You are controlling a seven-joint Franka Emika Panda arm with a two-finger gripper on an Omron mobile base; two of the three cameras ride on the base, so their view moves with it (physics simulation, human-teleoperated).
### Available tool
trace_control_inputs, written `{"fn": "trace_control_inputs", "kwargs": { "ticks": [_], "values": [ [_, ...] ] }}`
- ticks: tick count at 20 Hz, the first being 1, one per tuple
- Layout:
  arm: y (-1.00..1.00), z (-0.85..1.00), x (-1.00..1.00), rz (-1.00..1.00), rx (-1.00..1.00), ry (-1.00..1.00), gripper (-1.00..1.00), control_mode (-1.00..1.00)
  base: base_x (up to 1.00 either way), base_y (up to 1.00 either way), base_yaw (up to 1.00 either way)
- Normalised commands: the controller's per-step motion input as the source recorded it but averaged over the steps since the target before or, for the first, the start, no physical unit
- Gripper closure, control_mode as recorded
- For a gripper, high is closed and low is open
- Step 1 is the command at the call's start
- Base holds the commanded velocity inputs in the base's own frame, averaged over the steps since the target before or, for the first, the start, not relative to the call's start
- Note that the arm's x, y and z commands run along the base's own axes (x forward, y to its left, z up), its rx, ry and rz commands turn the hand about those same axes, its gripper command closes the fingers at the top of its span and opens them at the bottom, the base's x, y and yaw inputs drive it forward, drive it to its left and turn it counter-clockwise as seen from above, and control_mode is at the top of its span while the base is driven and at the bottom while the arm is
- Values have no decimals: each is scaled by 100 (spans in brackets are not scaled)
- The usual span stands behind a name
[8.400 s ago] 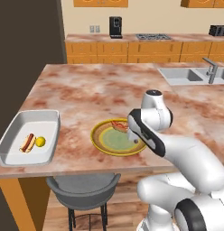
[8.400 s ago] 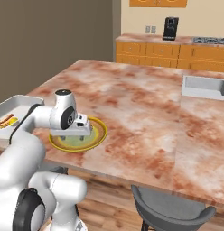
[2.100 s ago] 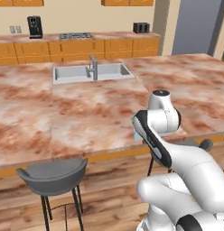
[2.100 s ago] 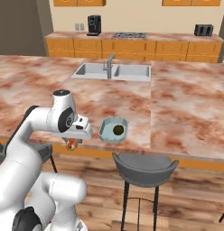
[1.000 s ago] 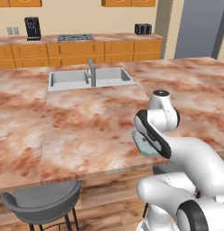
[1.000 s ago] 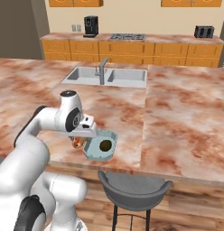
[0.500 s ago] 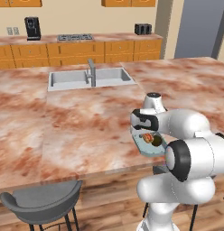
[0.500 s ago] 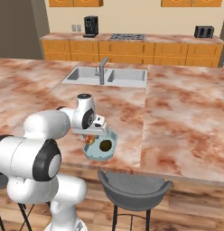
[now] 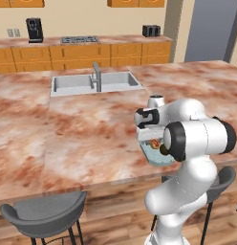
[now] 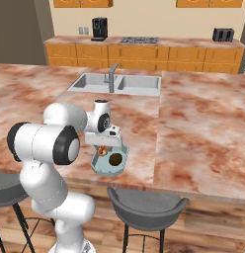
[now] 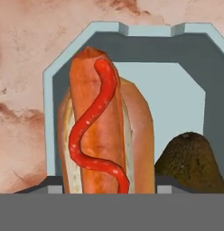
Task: Place one cooked food and one vegetable from the large plate to each tupperware container.
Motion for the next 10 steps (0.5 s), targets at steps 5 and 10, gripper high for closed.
{"fn": "trace_control_inputs", "kwargs": {
  "ticks": [5,10],
  "values": [
    [-15,-15,-42,-2,0,0,100,-100,0,0,0],
    [0,-14,-18,0,0,1,100,-100,0,0,0]
  ]
}}
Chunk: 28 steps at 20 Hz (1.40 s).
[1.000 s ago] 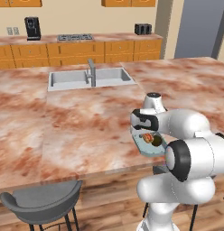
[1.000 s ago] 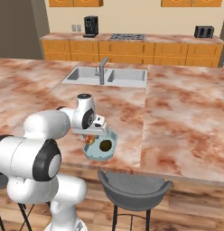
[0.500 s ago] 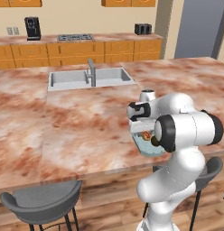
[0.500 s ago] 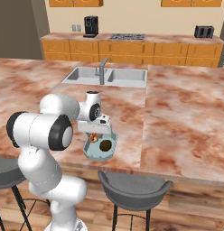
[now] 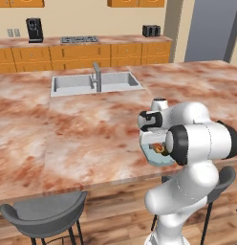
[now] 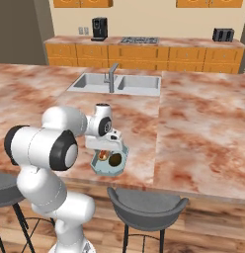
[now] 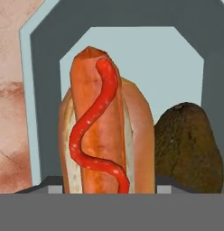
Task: Place one cooked food and one vegetable from the large plate to each tupperware container.
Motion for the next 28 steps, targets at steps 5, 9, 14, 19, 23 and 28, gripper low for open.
{"fn": "trace_control_inputs", "kwargs": {
  "ticks": [5,9,14,19,23,28],
  "values": [
    [11,-5,5,0,0,5,100,-100,0,0,0],
    [4,-5,0,0,0,0,100,-100,0,0,0],
    [0,-9,0,0,0,0,-100,-100,0,0,0],
    [0,-2,0,0,0,0,-100,-100,0,0,0],
    [0,0,0,0,0,0,-100,-100,0,0,0],
    [0,23,-17,0,0,0,-100,-100,0,0,0]
  ]
}}
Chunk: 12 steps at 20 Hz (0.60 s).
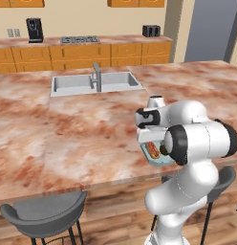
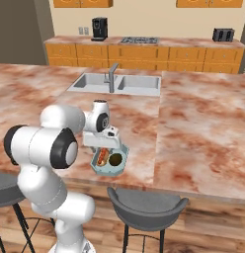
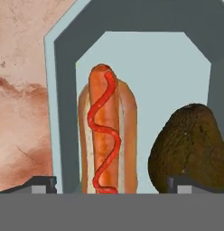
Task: Place one cooked food and one vegetable from the large plate to each tupperware container.
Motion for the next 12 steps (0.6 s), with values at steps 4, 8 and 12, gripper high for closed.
{"fn": "trace_control_inputs", "kwargs": {
  "ticks": [4,8,12],
  "values": [
    [0,94,-86,0,0,-8,-100,-100,0,0,0],
    [0,100,-100,0,0,-15,-100,-100,0,0,0],
    [10,98,-100,-1,0,-11,-100,-100,0,0,0]
  ]
}}
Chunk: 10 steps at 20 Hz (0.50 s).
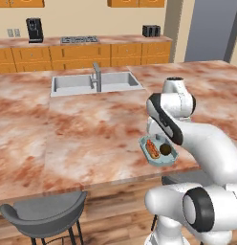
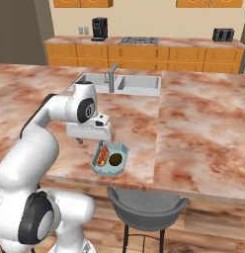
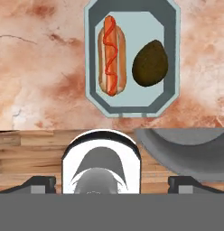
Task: Place one cooked food and one vegetable from the large plate to each tupperware container.
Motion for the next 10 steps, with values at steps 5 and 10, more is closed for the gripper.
{"fn": "trace_control_inputs", "kwargs": {
  "ticks": [5,10],
  "values": [
    [72,61,-100,2,-1,-12,-100,-100,0,0,0],
    [100,9,-100,9,-11,-8,-100,-100,0,0,0]
  ]
}}
